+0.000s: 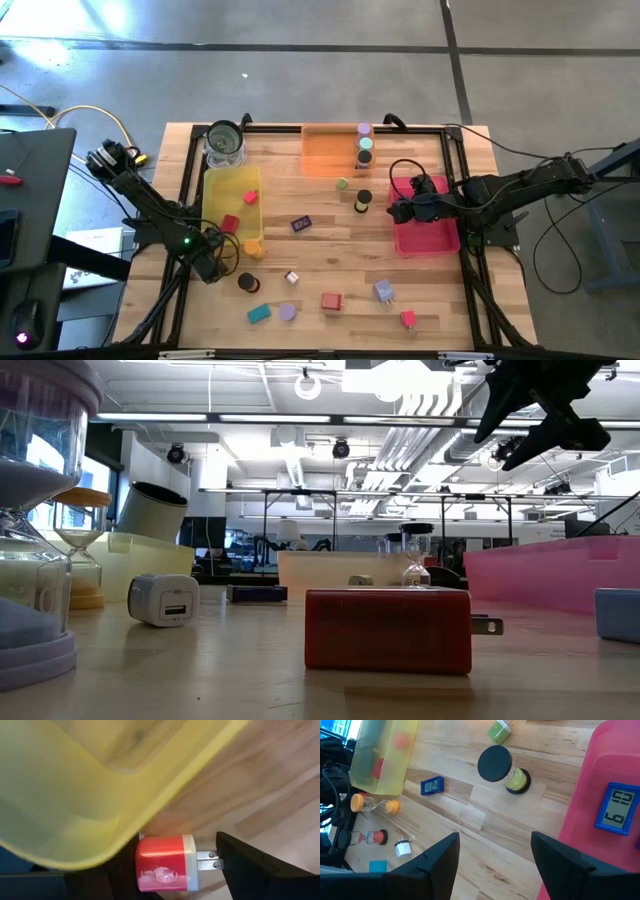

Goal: Pick & Place Office items
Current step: Put the red charger in the yellow bin

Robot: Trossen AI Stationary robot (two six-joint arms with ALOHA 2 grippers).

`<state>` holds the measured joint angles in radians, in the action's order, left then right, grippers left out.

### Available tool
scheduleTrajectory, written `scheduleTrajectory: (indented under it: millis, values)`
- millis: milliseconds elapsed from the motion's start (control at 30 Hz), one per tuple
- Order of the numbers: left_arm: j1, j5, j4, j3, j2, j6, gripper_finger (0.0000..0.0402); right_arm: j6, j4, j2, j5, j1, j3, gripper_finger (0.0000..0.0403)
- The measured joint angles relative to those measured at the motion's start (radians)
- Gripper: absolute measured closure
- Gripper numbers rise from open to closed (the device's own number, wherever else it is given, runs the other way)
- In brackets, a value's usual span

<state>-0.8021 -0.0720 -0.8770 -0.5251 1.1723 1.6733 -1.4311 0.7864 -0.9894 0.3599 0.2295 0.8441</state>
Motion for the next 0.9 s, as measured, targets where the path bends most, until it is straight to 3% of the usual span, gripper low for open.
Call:
scheduleTrajectory:
  millis: [233,567,900]
  values:
    - [0.0,-0.065,0.007,-0.002,-0.035,-0.005,0.0162,0.007,0.002,0.0,-0.003,0.0,0.0,0.0168]
    - [0.0,-0.047,0.01,-0.039,-0.244,0.072,0.0168,0.021,0.003,0.0,0.002,0.0,0.0,0.0168]
    - [0.037,0.237,-0.03,-0.145,-0.44,0.048,0.0168,0.025,0.004,0.0,0.007,0.0,0.0,0.0168]
